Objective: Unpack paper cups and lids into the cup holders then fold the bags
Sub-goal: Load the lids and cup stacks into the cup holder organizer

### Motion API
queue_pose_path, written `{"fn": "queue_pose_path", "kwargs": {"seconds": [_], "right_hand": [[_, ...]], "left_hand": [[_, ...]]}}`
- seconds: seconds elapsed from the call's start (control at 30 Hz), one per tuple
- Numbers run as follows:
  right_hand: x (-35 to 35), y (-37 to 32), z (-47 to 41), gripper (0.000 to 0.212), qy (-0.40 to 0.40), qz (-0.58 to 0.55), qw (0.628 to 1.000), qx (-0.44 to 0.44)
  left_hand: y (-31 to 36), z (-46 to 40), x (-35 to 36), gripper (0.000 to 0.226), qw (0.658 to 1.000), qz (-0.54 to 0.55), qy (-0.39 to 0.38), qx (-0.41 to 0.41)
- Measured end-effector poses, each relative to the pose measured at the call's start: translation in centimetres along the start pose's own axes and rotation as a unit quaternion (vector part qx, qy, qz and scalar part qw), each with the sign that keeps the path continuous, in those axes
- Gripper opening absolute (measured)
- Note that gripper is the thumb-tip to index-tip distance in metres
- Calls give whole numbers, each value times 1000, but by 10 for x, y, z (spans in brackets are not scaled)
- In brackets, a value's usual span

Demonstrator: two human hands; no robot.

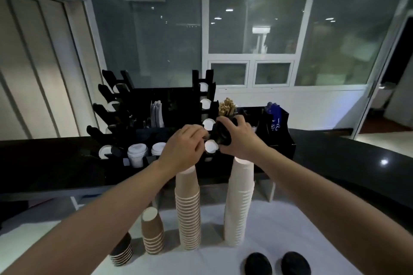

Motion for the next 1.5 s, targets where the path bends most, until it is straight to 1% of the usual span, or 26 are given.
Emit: {"fn": "queue_pose_path", "kwargs": {"seconds": [0.1,0.17,0.23,0.3,0.4,0.53,0.6,0.7,0.8,1.0,1.23,1.37,1.5], "right_hand": [[-33,39,-28,85,-4,-15,999,48],[-43,69,-44,85,-21,-29,997,65],[-43,99,-57,89,-50,-33,996,74],[-35,125,-70,93,-77,-28,994,73],[-21,155,-90,94,-112,-42,991,61],[5,176,-114,90,-169,-57,983,34],[20,184,-124,92,-190,-28,981,18],[43,196,-136,93,-221,19,975,-3],[62,205,-144,93,-244,53,968,-17],[97,210,-153,100,-273,164,948,-22],[134,221,-146,110,-334,181,925,12],[143,224,-146,116,-330,194,924,20],[139,221,-148,117,-275,220,935,-40]], "left_hand": [[-8,-24,20,22,999,-8,-41,-17],[-15,-33,42,23,994,0,-88,-61],[-22,-37,67,26,983,9,-147,-111],[-26,-38,93,29,965,8,-224,-137],[-29,-40,123,32,940,5,-315,-130],[-36,-45,150,23,914,-7,-391,-105],[-37,-46,162,20,901,-7,-423,-101],[-37,-42,174,21,882,-6,-462,-95],[-34,-39,181,22,867,-12,-490,-83],[-24,-43,187,18,861,-31,-505,-59],[-17,-40,185,24,848,-43,-527,-40],[-16,-39,184,23,846,-44,-530,-38],[-16,-39,185,23,846,-47,-529,-37]]}}
Point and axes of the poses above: each hand's wrist, its own z-axis away from the middle knuckle, its own x-axis out of the palm, y = z × x, the point moved 6 cm from there along -z, towards the middle knuckle, and after that the axes turned 15 degrees about -z, right-handed, at the moved point
